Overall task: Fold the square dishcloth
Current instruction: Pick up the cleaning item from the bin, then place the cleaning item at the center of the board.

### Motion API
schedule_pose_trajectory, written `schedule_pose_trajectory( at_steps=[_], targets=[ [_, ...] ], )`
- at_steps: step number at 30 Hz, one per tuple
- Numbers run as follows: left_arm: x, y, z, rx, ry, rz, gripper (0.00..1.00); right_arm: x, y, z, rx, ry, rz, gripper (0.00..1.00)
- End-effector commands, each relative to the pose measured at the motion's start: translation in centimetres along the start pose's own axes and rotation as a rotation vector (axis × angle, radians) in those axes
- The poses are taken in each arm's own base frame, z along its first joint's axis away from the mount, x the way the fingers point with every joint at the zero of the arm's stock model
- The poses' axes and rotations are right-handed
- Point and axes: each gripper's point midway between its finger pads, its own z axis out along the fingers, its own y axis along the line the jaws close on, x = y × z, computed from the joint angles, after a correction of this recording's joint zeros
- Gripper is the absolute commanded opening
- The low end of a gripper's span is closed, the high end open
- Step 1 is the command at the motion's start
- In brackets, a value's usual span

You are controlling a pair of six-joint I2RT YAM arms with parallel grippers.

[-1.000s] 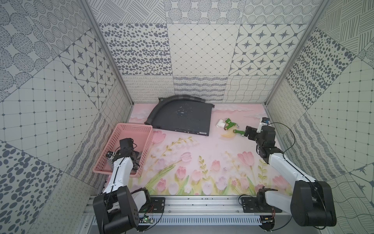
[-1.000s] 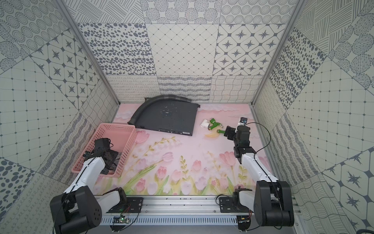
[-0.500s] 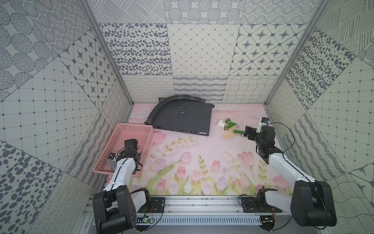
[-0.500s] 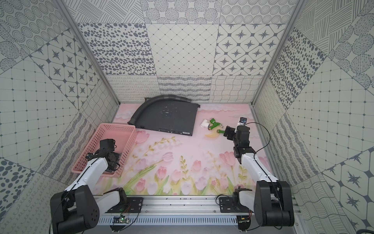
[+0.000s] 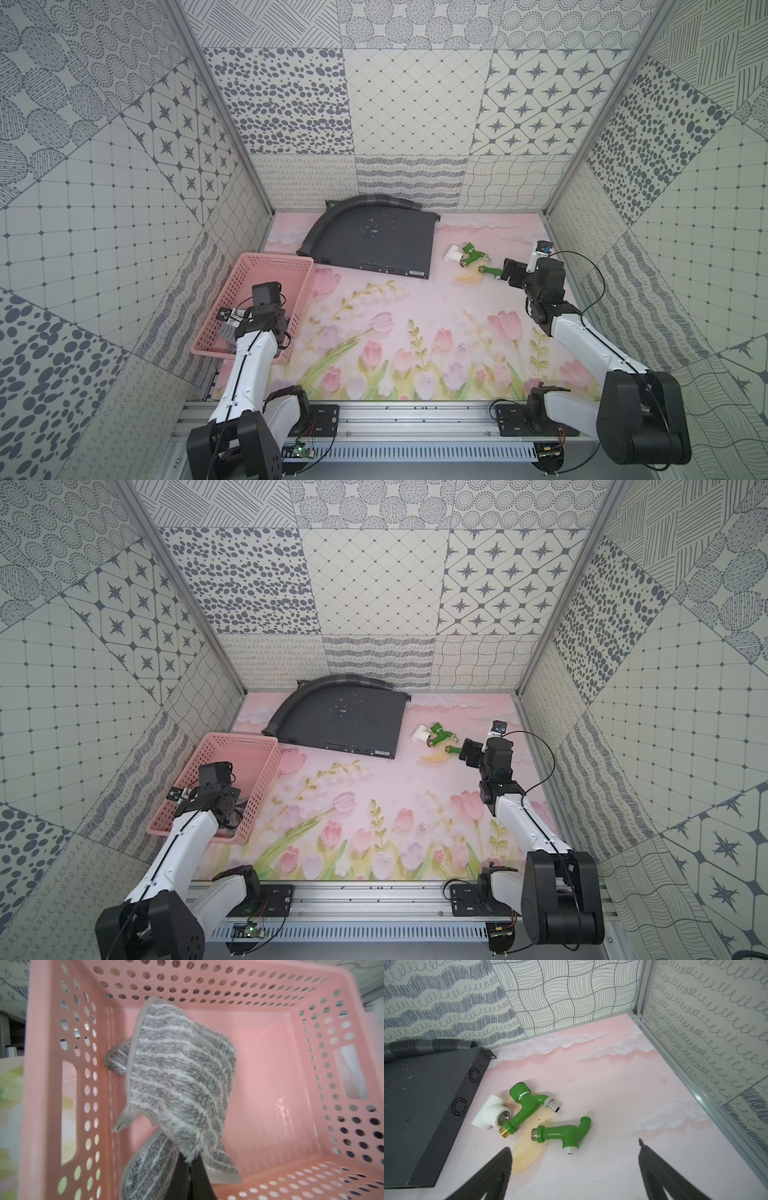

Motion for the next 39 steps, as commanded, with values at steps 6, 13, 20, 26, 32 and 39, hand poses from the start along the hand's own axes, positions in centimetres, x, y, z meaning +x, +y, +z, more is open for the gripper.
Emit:
schedule_pose_trajectory(
  at_steps=[6, 13, 20, 26, 32, 39],
  targets=[
    [-4.1, -6.6, -7.1, 0.192, -0.098, 0.175, 0.0, -1.5, 0.7, -0.4, -0.028, -0.055, -0.001, 0.97],
    [-3.2, -15.6, -15.0, 0.461, -0.112, 0.372, 0.0, -1.6, 0.4, -0.4, -0.008, -0.055, -0.002, 0.97],
    [5.2, -23.5, -23.9, 0.768, -0.081, 0.661, 0.0, -1.5, -0.7, -0.2, 0.059, -0.044, 0.002, 0.97],
    [20.0, -26.8, -30.4, 1.022, 0.115, 0.896, 0.0, -1.3, -1.2, 0.2, 0.096, -0.021, 0.005, 0.97],
    [32.4, -25.2, -33.6, 1.151, 0.352, 1.026, 0.0, -1.7, -2.0, -0.5, 0.147, -0.01, 0.024, 0.97],
    [40.1, -21.1, -30.4, 1.147, 0.548, 1.058, 0.0, -0.9, -1.6, -2.4, 0.171, 0.068, 0.059, 0.97]
  ],
)
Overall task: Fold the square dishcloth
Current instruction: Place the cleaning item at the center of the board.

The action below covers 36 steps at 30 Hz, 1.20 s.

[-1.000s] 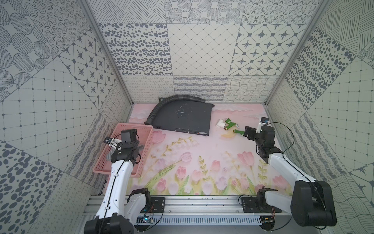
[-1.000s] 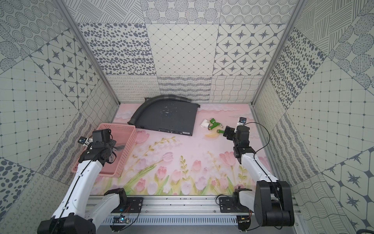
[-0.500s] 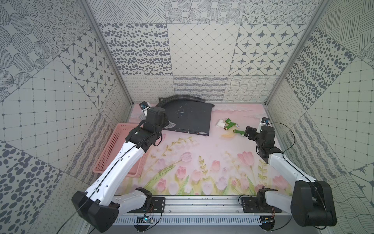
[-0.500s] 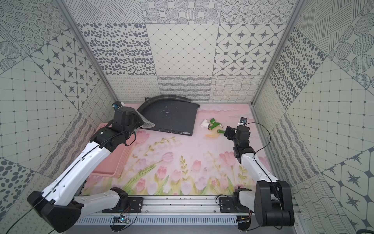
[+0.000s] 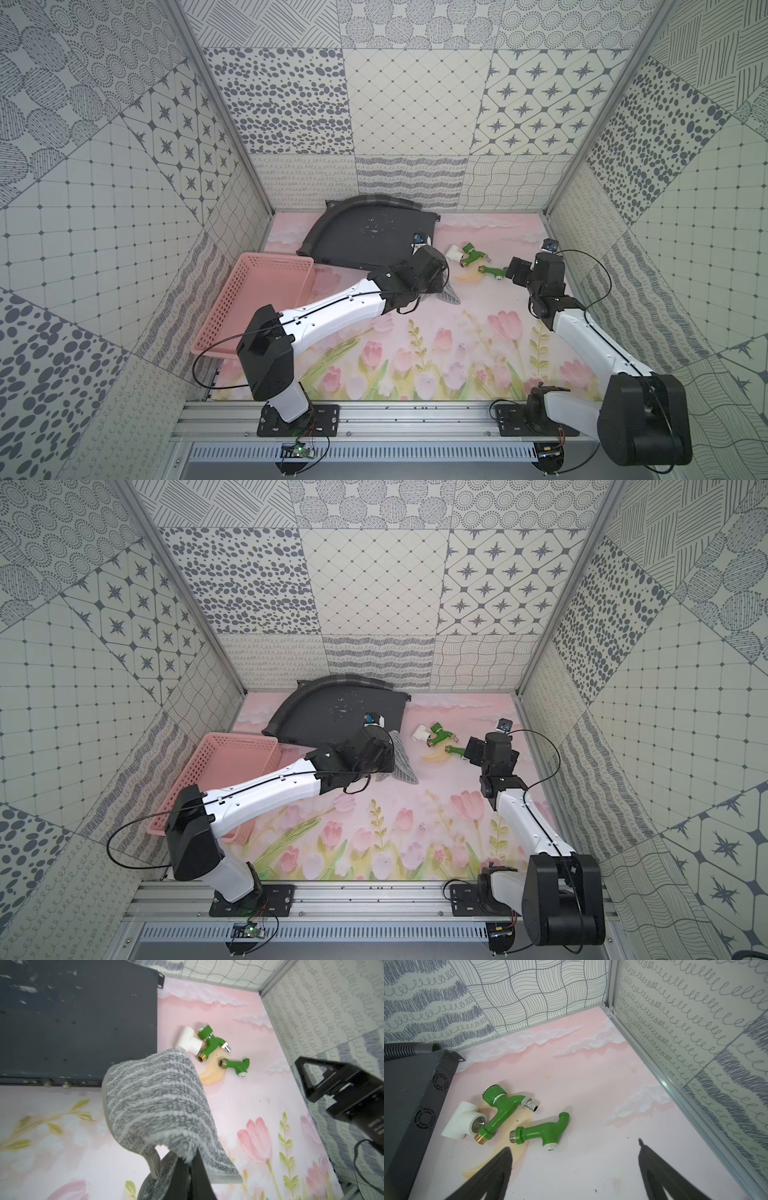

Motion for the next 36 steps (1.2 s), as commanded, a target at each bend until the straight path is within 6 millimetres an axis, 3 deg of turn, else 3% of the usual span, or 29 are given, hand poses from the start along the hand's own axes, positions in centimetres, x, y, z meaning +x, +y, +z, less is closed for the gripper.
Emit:
schedule_pose_trajectory(
  at_steps=[1, 5, 9, 12, 17, 22, 31, 36],
  targets=[
    [4.4, -2.8, 2.7, 0.176, 0.08, -0.07, 0.0, 0.2, 0.3, -1.7, 0.016, 0.034, 0.025, 0.97],
    [9.6, -0.3, 4.1, 0.147, 0.183, -0.128, 0.01, 2.5, 1.5, -2.8, 0.027, 0.131, -0.021, 0.97],
    [14.4, 1.0, 4.5, 0.138, 0.292, -0.152, 0.3, 5.4, 4.1, -4.0, -0.012, 0.221, -0.084, 0.97],
    [15.8, 2.0, 4.2, 0.126, 0.31, -0.186, 0.52, 7.4, 6.5, -4.8, -0.062, 0.267, -0.12, 0.97],
    [14.7, 2.5, 2.8, 0.139, 0.243, -0.218, 0.78, 9.8, 9.8, -6.0, -0.143, 0.329, -0.132, 0.97],
    [13.2, 4.4, 1.0, 0.114, 0.147, -0.286, 0.98, 10.3, 12.0, -7.2, -0.155, 0.342, -0.199, 0.97],
    [12.9, 10.7, 0.5, 0.036, 0.132, -0.514, 0.99, 9.5, 16.2, -10.2, -0.243, 0.303, -0.324, 0.97],
    [12.6, 14.9, -1.0, -0.03, 0.06, -0.619, 0.99, 9.7, 18.7, -11.6, -0.289, 0.303, -0.417, 0.95]
  ],
)
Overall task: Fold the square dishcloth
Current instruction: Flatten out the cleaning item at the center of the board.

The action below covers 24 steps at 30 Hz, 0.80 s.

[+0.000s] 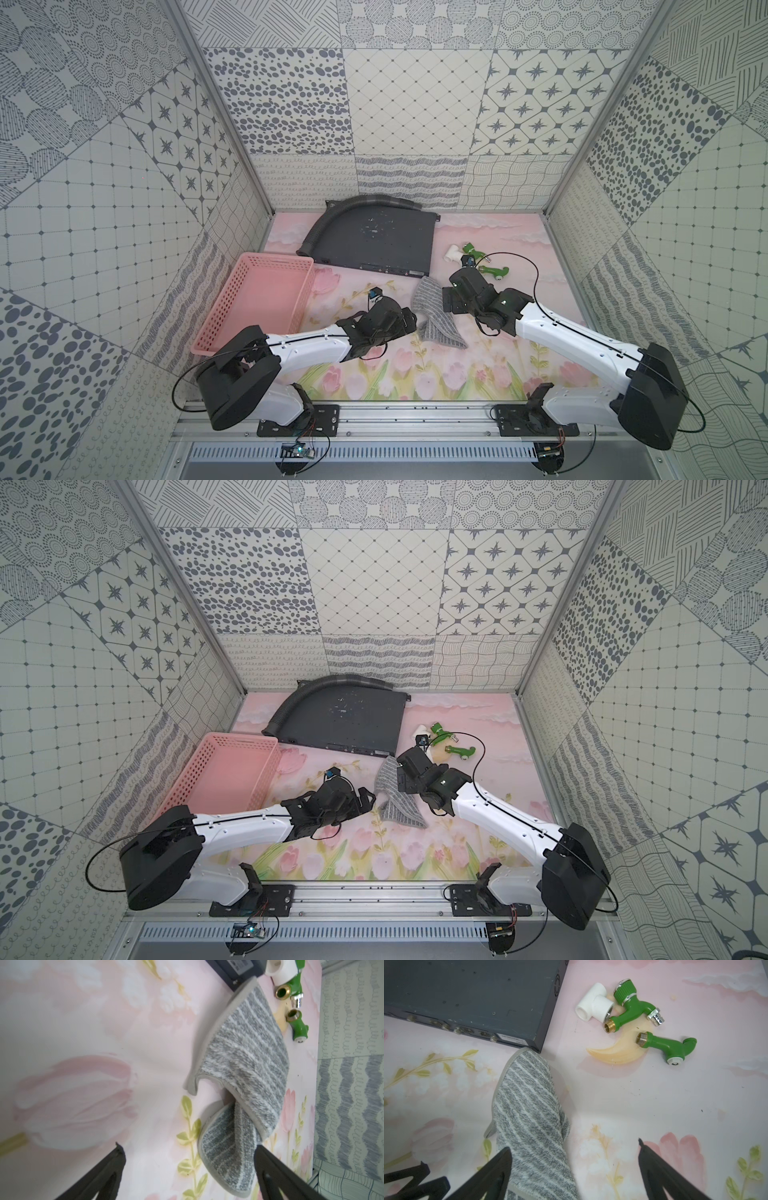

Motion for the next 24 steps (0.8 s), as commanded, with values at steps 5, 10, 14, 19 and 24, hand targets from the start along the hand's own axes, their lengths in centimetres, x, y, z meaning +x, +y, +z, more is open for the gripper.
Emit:
schedule_pose_trajectory(
  at_steps=[5, 10, 14, 19, 24],
  targets=[
    [-3.5, 3.9, -3.0, -0.052, -0.135, -0.19, 0.99, -0.3, 3.5, -0.4, -0.004, 0.007, -0.149, 0.88],
    [-4.3, 5.7, -4.9, -0.092, -0.203, -0.237, 0.99, 0.7, 5.8, 0.3, -0.015, 0.042, -0.229, 0.8],
    [-4.5, 7.3, -5.9, -0.093, -0.256, -0.291, 0.99, 1.7, 7.9, 1.0, -0.008, 0.067, -0.328, 0.74],
    [-4.6, 8.0, -6.3, -0.095, -0.271, -0.315, 0.99, 3.1, 11.0, 2.1, 0.01, 0.105, -0.473, 0.62],
    [-4.4, 8.8, -6.2, -0.121, -0.275, -0.355, 0.99, 4.6, 13.1, 4.4, 0.028, 0.161, -0.526, 0.55]
  ],
)
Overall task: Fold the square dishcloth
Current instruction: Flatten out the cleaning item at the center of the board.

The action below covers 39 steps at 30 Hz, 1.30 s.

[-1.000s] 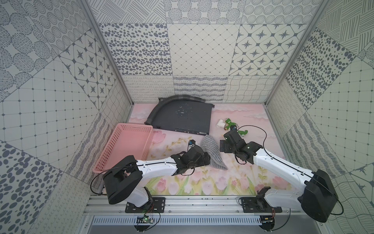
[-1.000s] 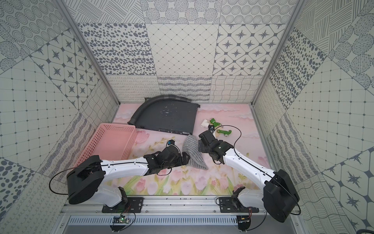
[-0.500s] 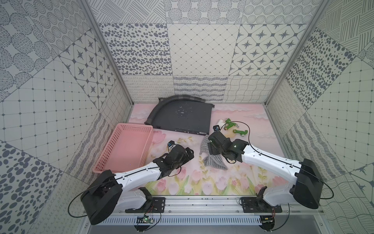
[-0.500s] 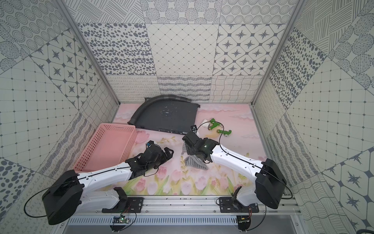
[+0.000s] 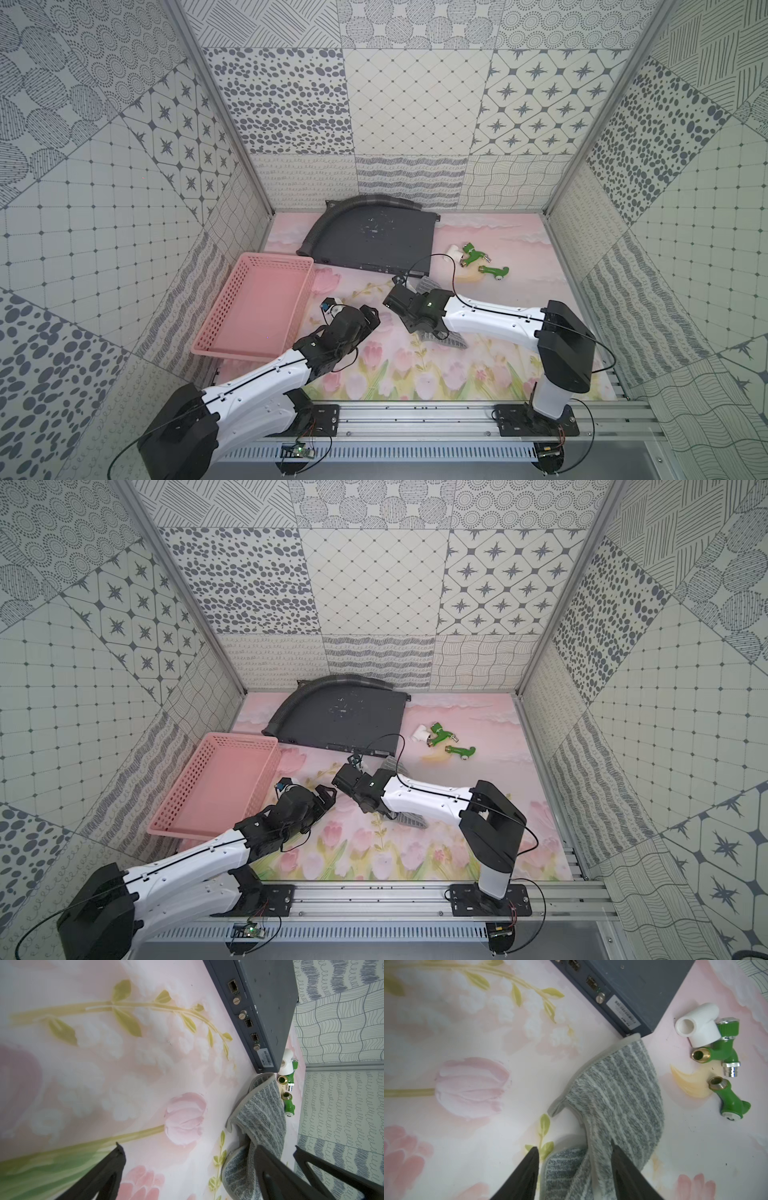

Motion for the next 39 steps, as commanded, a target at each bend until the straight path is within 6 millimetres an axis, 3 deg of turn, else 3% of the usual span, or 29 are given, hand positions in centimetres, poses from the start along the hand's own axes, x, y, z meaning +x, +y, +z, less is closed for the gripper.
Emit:
schedule_pose_trajectory(
  at_steps=[1, 6, 14, 20, 24, 27, 30, 33, 39],
  targets=[
    [-0.7, 2.1, 0.0, -0.076, -0.05, -0.064, 0.99, -0.1, 0.5, 1.0, 0.02, 0.031, -0.031, 0.53],
    [-0.8, 3.1, -0.1, -0.086, -0.071, -0.098, 0.99, 0.2, 1.8, 2.8, 0.011, 0.071, -0.017, 0.49],
    [-0.9, 3.2, -0.1, -0.091, -0.07, -0.082, 0.99, 1.5, 1.8, 5.7, -0.02, 0.17, 0.064, 0.42],
    [-0.9, 3.2, -0.2, -0.094, -0.075, -0.077, 0.99, 2.6, 1.7, 6.5, -0.014, 0.203, 0.079, 0.4],
    [-0.9, 3.2, -0.2, -0.095, -0.074, -0.076, 0.99, 3.6, 1.3, 6.9, -0.009, 0.232, 0.103, 0.34],
    [-0.9, 3.2, -0.1, -0.096, -0.073, -0.074, 0.99, 3.6, 1.1, 7.0, 0.002, 0.228, 0.1, 0.24],
    [-0.9, 2.9, -0.1, -0.096, -0.068, -0.06, 0.99, 2.5, 0.8, 6.7, 0.015, 0.198, 0.099, 0.03],
    [-0.9, 2.5, -0.1, -0.1, -0.059, -0.025, 0.99, 0.9, 0.0, 5.4, 0.026, 0.145, 0.11, 0.0],
    [-0.9, 0.3, 0.1, -0.07, -0.029, 0.067, 0.99, -2.9, -3.2, 0.6, 0.057, -0.01, 0.168, 0.0]
  ],
)
